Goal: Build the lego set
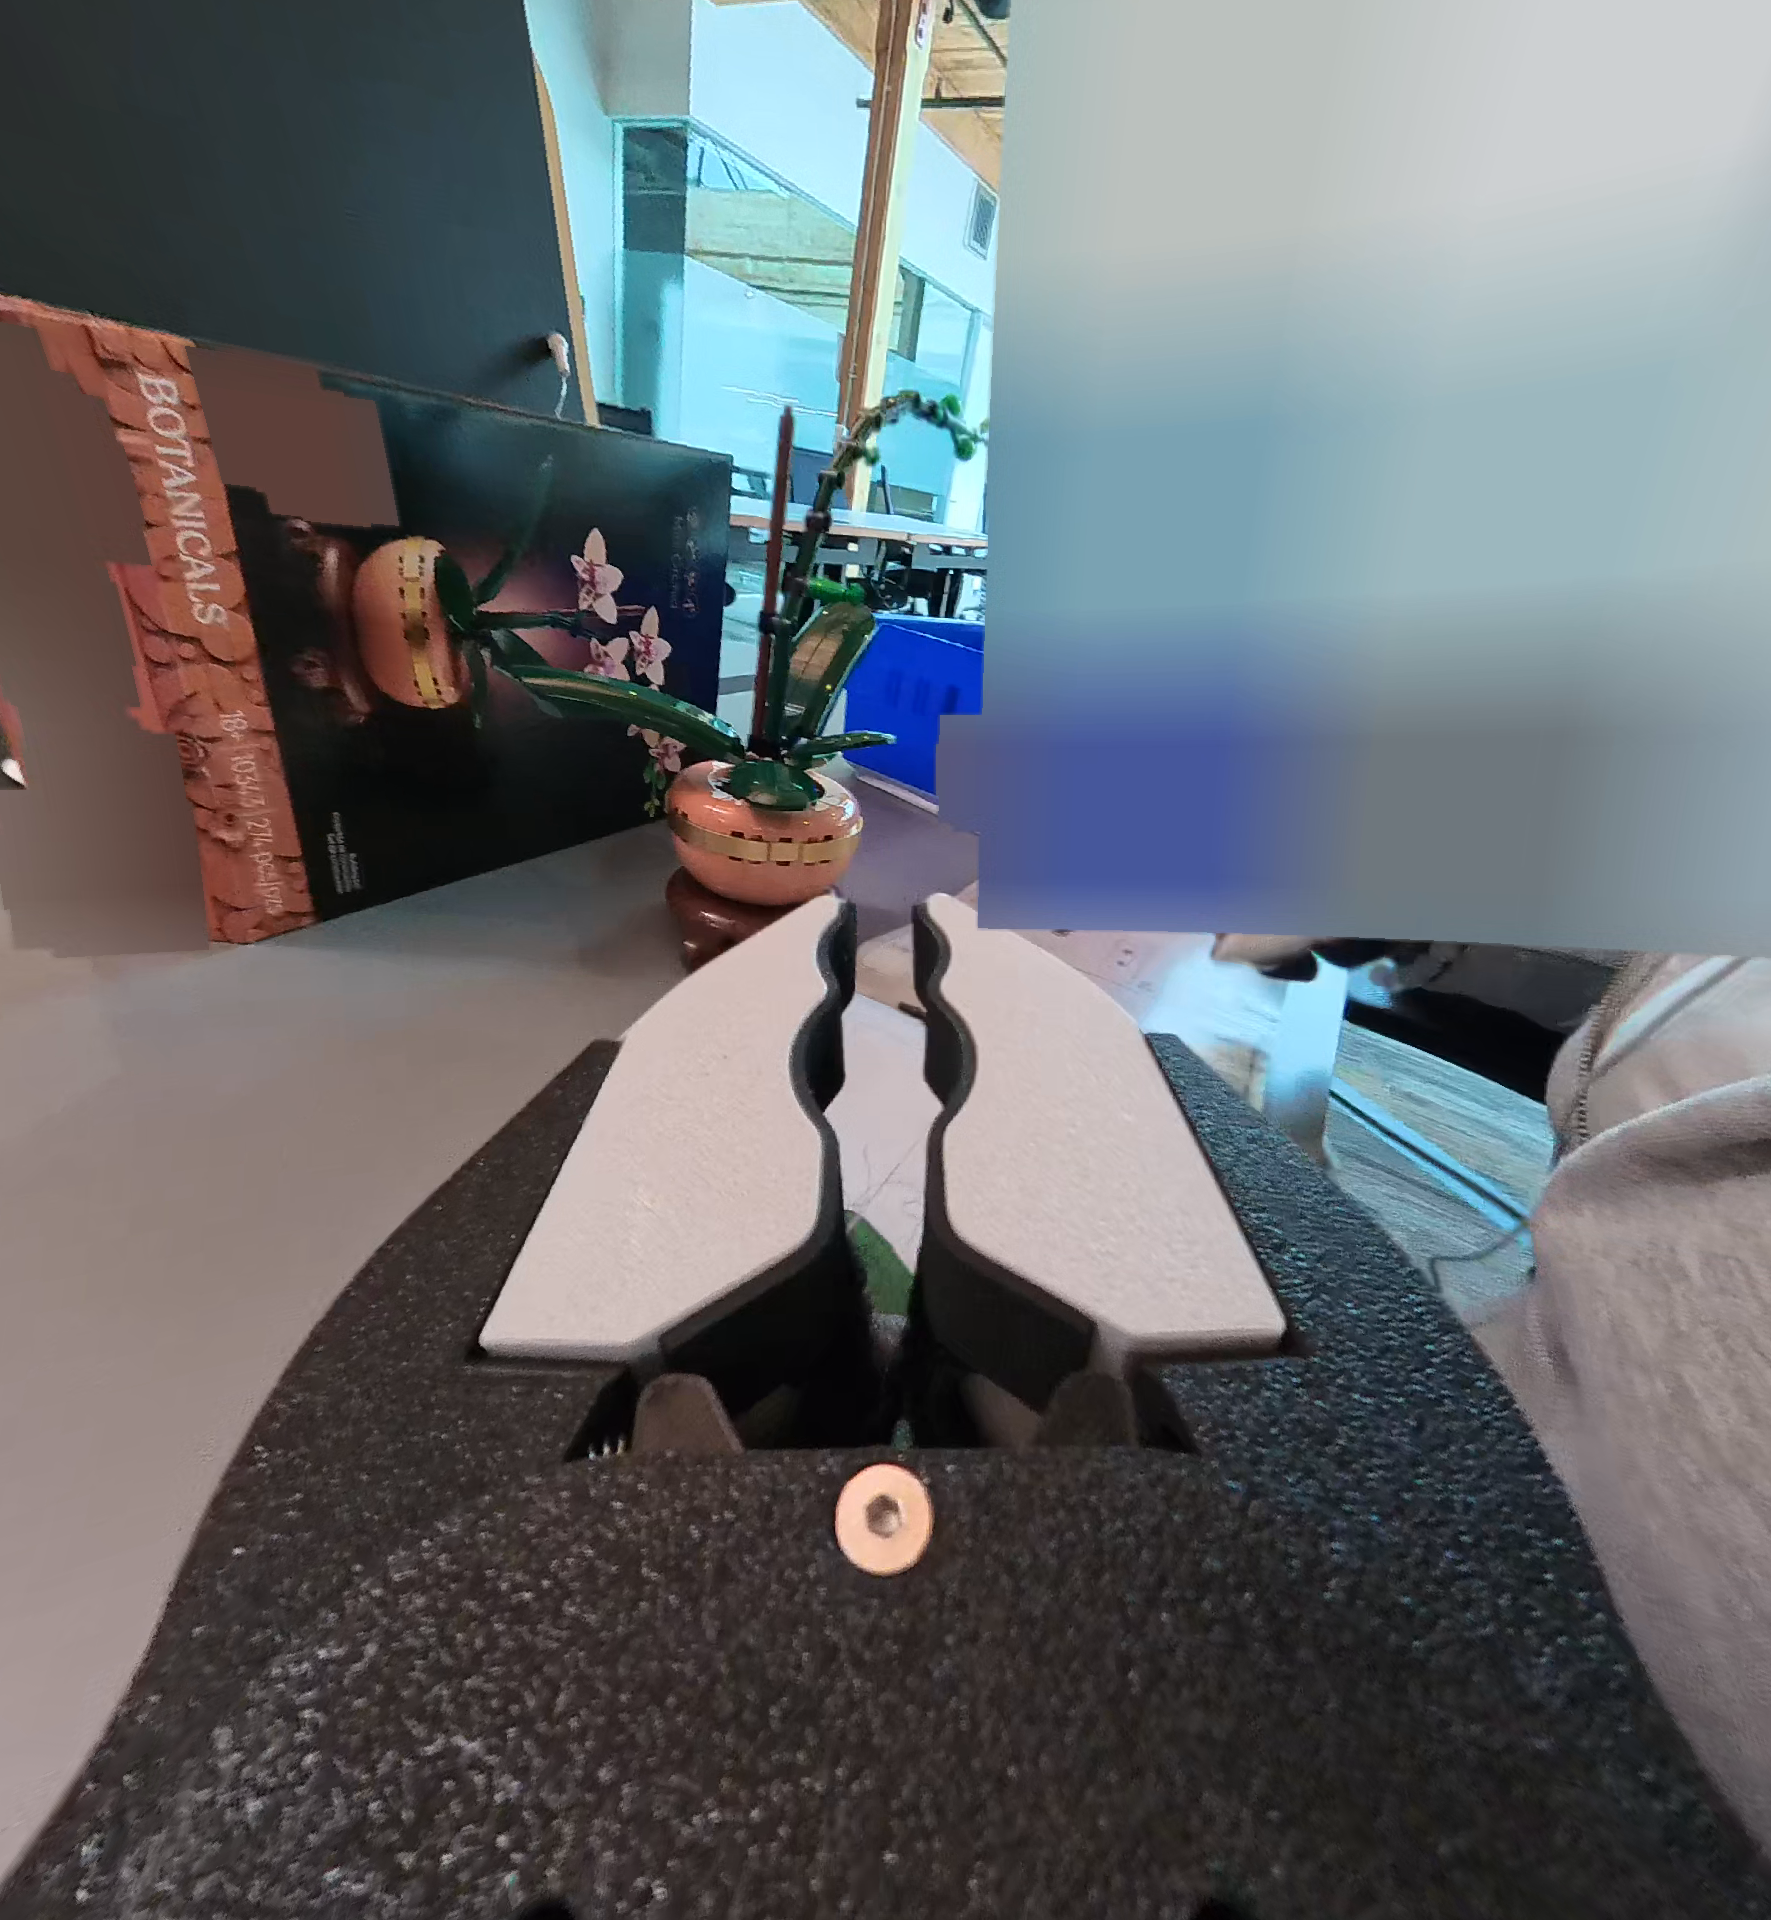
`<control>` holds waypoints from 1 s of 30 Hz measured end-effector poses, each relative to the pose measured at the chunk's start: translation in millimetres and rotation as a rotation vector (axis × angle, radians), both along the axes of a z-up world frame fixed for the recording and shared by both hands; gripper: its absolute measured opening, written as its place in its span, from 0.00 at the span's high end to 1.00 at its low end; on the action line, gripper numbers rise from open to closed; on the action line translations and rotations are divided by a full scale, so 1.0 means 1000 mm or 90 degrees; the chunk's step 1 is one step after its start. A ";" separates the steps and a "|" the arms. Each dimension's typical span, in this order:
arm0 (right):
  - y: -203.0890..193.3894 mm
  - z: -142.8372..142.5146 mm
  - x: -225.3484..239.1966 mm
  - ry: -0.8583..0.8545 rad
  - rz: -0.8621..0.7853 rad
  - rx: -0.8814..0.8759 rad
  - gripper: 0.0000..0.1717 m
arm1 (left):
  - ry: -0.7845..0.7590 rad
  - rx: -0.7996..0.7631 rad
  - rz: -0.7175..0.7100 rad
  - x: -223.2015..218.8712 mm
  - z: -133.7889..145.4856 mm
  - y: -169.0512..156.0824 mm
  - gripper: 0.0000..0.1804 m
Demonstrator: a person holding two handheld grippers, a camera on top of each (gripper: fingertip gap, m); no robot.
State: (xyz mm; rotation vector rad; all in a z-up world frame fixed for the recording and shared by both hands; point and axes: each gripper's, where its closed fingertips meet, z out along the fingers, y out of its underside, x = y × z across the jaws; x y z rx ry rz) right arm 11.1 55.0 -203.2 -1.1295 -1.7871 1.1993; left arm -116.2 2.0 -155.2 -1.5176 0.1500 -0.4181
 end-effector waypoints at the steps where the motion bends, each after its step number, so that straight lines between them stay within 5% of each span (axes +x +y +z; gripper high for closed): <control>1: 0.000 0.017 -0.001 0.066 0.008 -0.056 0.86 | -0.008 -0.005 -0.010 0.003 -0.001 0.000 0.95; 7: -0.009 0.054 -0.006 0.151 0.102 -0.165 0.33 | -0.021 -0.012 -0.026 0.010 -0.005 0.005 0.95; 9: -0.023 0.066 -0.003 0.145 0.149 -0.157 0.28 | -0.013 -0.006 -0.023 0.012 -0.006 0.006 0.95; 11: -0.030 0.085 0.003 0.141 0.169 -0.145 0.40 | -0.003 0.013 -0.023 0.015 -0.002 0.007 0.94; 13: -0.030 0.116 0.011 0.164 0.173 -0.141 0.73 | 0.014 0.048 -0.025 0.020 0.004 0.007 0.94; 21: -0.013 0.213 0.026 0.350 0.123 0.042 1.00 | -0.015 0.169 -0.099 0.054 0.038 -0.007 0.96; 25: -0.012 0.210 0.023 0.467 0.032 -0.038 1.00 | 0.047 0.211 -0.069 0.057 0.049 -0.011 0.99; 30: -0.035 0.147 -0.014 0.302 0.035 -0.042 1.00 | 0.075 0.186 -0.056 0.049 0.070 0.020 0.99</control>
